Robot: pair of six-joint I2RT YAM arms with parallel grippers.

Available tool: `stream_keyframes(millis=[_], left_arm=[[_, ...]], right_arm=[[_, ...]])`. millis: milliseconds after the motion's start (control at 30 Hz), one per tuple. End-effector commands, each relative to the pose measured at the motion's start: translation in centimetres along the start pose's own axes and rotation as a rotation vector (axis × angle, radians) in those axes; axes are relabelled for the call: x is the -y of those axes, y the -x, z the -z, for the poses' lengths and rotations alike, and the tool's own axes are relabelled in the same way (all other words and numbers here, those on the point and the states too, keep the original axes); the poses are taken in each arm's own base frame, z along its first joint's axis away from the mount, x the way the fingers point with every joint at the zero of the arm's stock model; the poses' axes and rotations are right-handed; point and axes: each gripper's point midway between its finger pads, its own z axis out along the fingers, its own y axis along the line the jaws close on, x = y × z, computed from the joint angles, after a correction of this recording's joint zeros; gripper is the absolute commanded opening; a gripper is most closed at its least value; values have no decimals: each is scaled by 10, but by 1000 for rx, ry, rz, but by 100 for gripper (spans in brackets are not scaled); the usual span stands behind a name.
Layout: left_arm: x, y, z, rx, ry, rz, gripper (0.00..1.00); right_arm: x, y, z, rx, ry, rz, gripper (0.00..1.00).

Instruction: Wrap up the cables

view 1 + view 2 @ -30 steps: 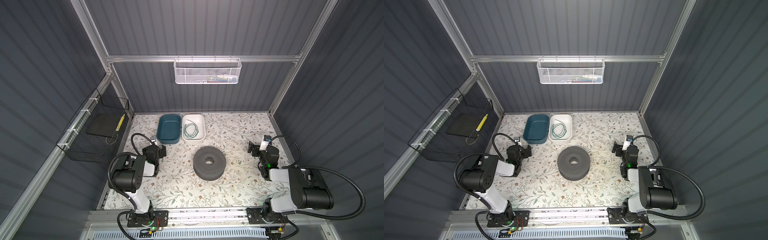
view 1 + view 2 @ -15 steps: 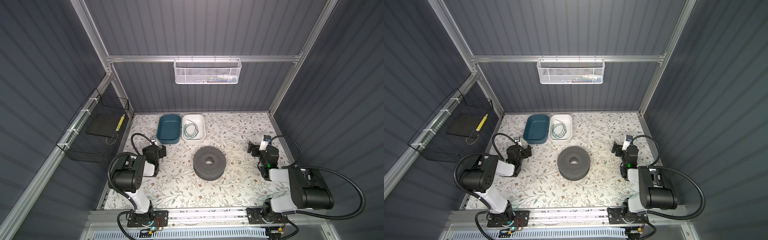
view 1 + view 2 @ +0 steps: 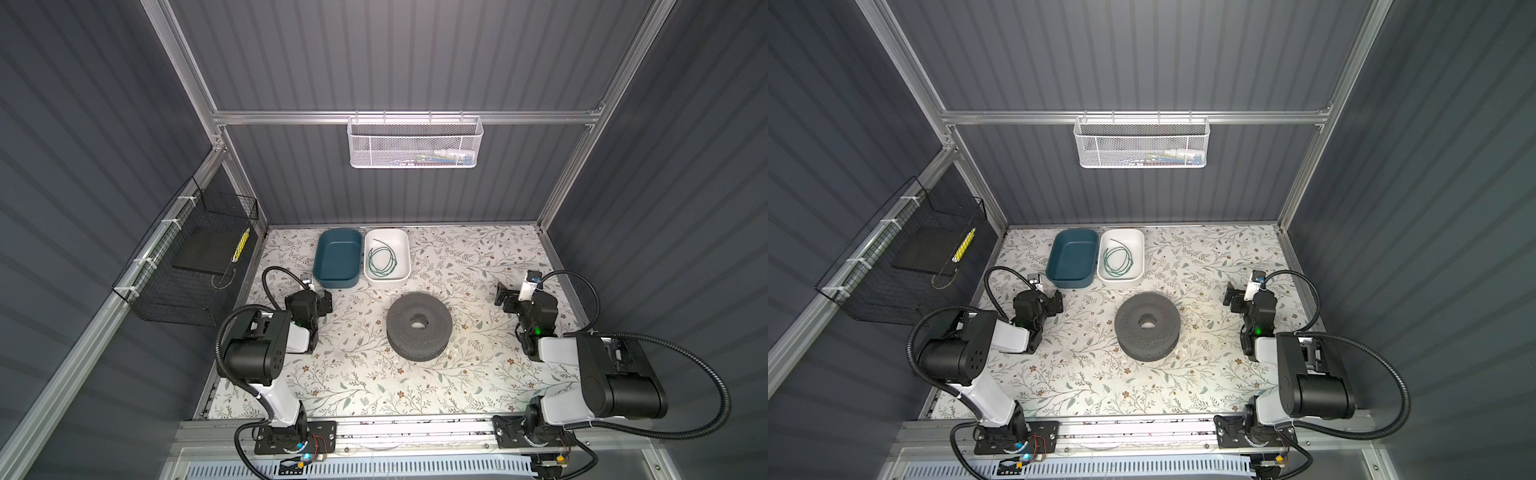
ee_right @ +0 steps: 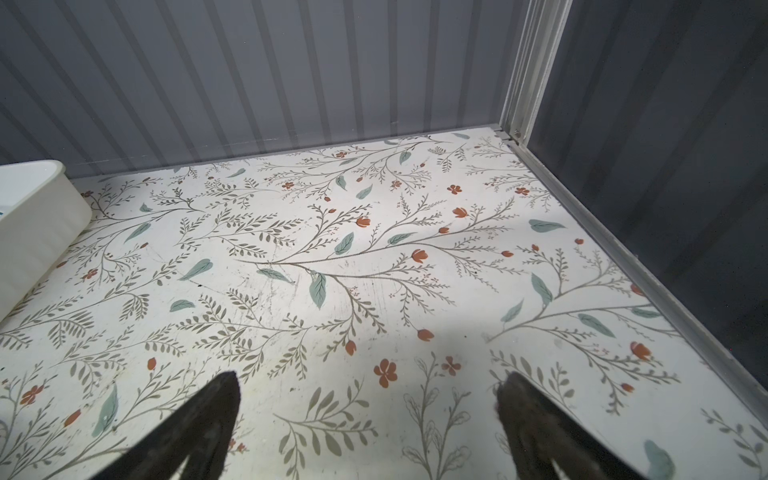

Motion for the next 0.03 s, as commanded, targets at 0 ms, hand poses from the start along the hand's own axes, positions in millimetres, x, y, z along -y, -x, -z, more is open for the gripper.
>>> stream_keyframes(millis=[0], left_arm=[[2, 13, 0, 32, -12, 17, 99]], right_arm=[[-2, 9, 0, 26, 5, 14, 99]])
